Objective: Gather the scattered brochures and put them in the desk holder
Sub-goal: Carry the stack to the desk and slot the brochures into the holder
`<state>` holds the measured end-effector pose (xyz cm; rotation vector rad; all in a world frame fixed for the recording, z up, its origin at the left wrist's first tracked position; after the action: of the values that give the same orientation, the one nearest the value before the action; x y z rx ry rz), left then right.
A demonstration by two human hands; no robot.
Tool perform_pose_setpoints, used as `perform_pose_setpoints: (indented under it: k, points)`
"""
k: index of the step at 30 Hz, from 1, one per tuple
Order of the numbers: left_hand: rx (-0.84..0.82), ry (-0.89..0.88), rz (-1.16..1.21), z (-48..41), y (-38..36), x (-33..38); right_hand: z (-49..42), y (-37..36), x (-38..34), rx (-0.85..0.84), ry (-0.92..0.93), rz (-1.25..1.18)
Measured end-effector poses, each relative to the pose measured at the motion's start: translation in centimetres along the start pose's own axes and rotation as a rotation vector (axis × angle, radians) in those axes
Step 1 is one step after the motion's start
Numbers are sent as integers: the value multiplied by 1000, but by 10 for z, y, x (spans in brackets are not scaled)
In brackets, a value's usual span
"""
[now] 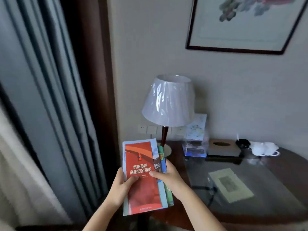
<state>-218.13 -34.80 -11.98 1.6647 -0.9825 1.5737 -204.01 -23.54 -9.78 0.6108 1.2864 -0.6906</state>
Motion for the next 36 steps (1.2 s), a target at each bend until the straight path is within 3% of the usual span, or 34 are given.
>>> perform_pose_setpoints:
  k: [8,20,28,36]
  points:
    - [-334,92,30,-21,-237,-25,86,222,38,435,-143,-90]
    - [-365,213,4,-31,-483,-75,139,453,75,628,-214,-136]
    - [-362,234,-154,-69,-540,-118,105,517,121,610,-308,-192]
    - [-400,336,-258,-126,-515,-169,15,510,156,557,-430,-129]
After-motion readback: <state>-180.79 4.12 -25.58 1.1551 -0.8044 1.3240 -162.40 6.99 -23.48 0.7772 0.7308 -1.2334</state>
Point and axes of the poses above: each hand's wrist, its own z-axis away from the middle knuckle, its own y-axis out of the back of the hand, x = y × z, the point moved 9 cm from there along -z, towards the middle knuckle, and after that the axes turned 7 degrees about -y, right-handed, at the moved point
